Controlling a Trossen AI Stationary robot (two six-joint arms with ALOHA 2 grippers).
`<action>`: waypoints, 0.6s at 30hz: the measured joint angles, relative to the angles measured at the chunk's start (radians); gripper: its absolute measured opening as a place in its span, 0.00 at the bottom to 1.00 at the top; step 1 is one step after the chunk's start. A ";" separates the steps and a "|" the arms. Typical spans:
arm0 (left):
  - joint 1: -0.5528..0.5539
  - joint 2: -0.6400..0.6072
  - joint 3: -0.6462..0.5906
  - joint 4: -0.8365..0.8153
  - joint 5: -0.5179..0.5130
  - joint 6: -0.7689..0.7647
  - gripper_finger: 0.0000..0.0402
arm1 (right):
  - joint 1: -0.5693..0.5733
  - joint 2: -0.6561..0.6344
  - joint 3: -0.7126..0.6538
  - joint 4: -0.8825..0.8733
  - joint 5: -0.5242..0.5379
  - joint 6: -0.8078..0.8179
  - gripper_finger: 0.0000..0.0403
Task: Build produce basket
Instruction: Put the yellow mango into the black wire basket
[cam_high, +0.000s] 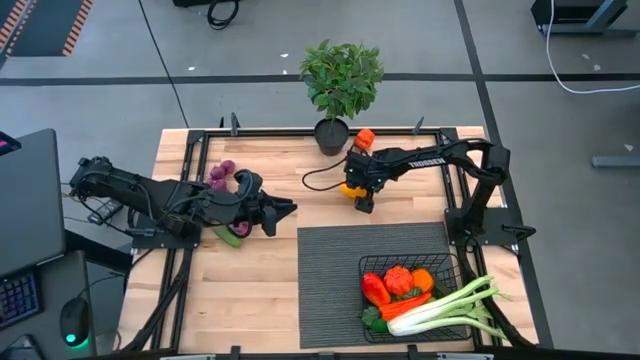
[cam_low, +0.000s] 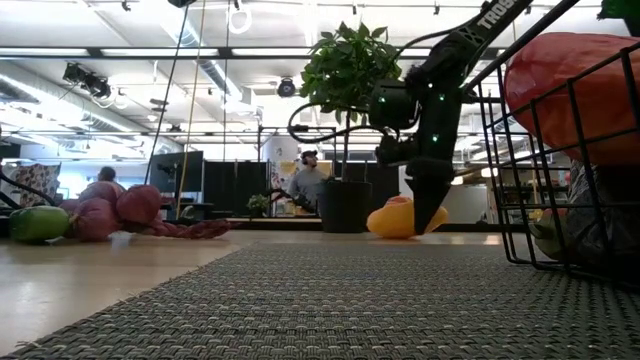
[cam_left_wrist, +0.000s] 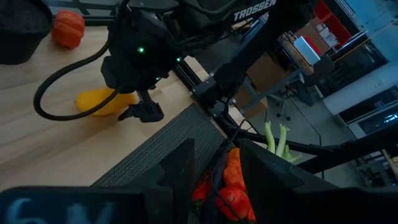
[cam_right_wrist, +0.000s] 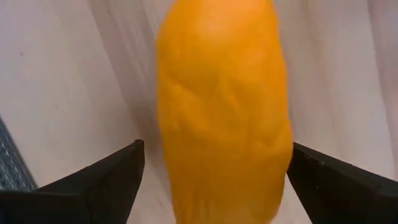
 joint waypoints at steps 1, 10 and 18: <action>0.000 0.000 0.000 -0.001 0.000 0.000 0.33 | 0.002 0.000 -0.004 0.007 0.000 0.013 0.93; 0.000 0.000 0.000 -0.030 0.000 0.003 0.33 | 0.004 0.000 -0.009 0.032 0.001 0.095 0.68; 0.000 0.000 0.000 -0.043 0.036 0.037 0.33 | 0.008 -0.004 0.007 -0.064 -0.029 0.158 0.55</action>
